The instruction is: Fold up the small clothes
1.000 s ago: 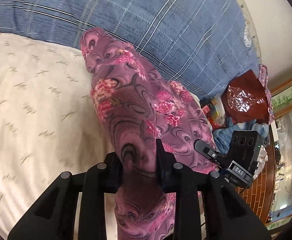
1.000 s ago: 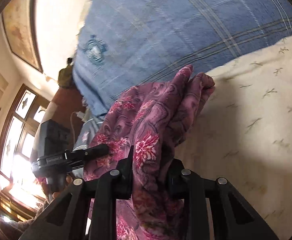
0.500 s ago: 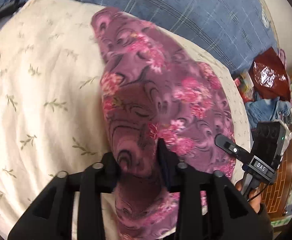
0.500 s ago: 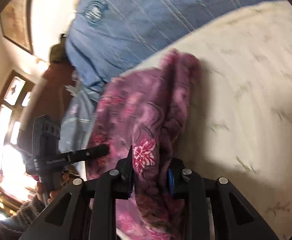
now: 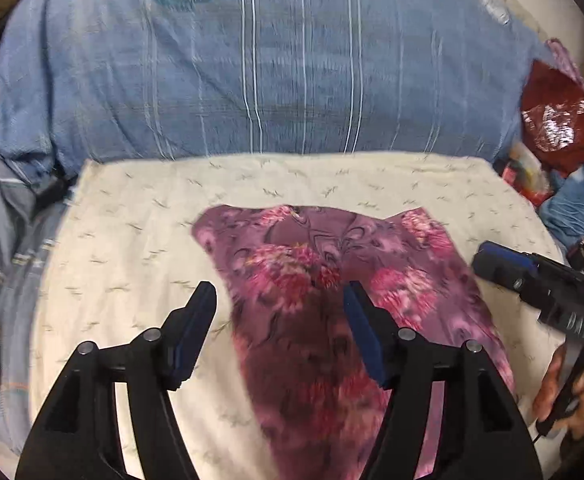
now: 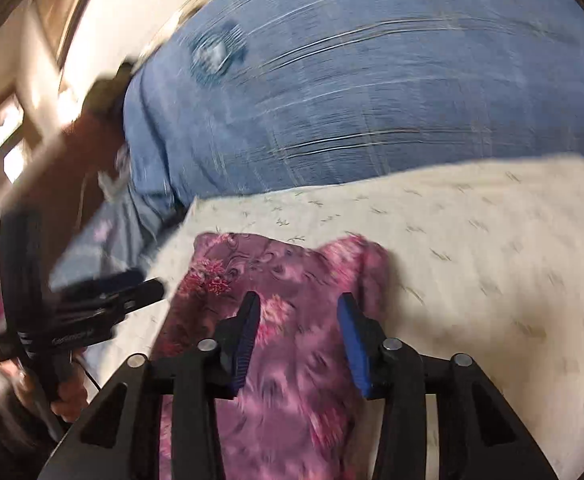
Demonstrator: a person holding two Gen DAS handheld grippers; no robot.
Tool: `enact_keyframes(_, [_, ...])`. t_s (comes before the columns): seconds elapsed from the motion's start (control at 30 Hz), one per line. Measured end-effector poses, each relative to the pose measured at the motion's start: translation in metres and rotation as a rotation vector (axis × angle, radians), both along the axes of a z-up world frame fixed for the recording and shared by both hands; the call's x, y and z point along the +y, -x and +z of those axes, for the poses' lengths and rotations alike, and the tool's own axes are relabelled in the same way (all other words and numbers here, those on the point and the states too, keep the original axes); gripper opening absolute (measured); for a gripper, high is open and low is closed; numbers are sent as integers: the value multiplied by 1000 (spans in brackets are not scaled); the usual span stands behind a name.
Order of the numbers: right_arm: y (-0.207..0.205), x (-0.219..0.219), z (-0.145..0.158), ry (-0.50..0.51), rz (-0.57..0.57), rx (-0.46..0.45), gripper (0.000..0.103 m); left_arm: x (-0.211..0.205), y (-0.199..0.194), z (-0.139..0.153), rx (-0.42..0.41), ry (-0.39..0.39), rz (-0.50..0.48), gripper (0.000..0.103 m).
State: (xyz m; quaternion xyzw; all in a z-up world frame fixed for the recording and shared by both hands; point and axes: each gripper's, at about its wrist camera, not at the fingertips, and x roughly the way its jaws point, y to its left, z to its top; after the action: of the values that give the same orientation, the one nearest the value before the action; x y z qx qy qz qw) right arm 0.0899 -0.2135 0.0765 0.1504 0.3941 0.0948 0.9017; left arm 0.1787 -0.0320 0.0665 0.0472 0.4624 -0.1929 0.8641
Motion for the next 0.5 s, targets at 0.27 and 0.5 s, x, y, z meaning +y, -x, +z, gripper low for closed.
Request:
enact_keyframes(0.27, [-43, -2, -62, 110, -6, 138, 23, 10, -52, -70, 238, 116, 83, 77])
enact_keyframes(0.5, [13, -8, -20, -15, 44, 56, 29, 24, 10, -15, 47, 33, 6, 76])
